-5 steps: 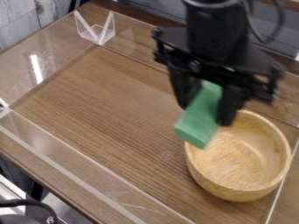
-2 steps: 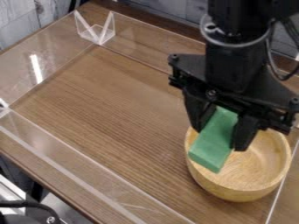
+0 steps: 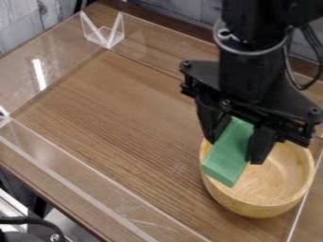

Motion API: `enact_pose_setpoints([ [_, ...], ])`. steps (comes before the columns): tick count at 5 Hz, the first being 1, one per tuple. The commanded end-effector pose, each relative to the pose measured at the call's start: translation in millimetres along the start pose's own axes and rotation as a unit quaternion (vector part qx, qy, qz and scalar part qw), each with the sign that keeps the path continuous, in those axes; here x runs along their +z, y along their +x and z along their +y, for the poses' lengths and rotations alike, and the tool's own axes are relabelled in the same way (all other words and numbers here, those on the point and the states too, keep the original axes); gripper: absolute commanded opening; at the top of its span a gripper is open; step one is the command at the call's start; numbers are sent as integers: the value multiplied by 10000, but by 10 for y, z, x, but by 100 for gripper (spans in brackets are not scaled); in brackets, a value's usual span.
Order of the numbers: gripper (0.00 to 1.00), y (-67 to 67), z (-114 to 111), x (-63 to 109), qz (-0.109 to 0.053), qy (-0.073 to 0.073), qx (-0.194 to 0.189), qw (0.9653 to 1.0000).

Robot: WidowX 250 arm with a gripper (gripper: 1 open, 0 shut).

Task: Remove the green block from inside the brown bowl and put it on the table

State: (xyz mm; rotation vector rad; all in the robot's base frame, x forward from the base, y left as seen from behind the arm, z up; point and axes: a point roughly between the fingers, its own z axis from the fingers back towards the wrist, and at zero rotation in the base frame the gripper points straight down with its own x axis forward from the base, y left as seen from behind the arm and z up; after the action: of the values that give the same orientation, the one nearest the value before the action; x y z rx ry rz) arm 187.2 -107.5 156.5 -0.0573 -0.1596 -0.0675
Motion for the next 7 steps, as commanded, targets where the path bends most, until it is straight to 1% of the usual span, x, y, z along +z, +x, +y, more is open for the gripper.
enact_pose_setpoints([
  [1, 0, 60, 57, 143, -225, -70, 95, 9997],
  [2, 0, 70, 117, 188, -243, -65, 158, 9996],
  [4, 0, 97, 222, 223, -282, -48, 234, 9993],
  [7, 0, 120, 275, 306, -327, -40, 309, 9990],
])
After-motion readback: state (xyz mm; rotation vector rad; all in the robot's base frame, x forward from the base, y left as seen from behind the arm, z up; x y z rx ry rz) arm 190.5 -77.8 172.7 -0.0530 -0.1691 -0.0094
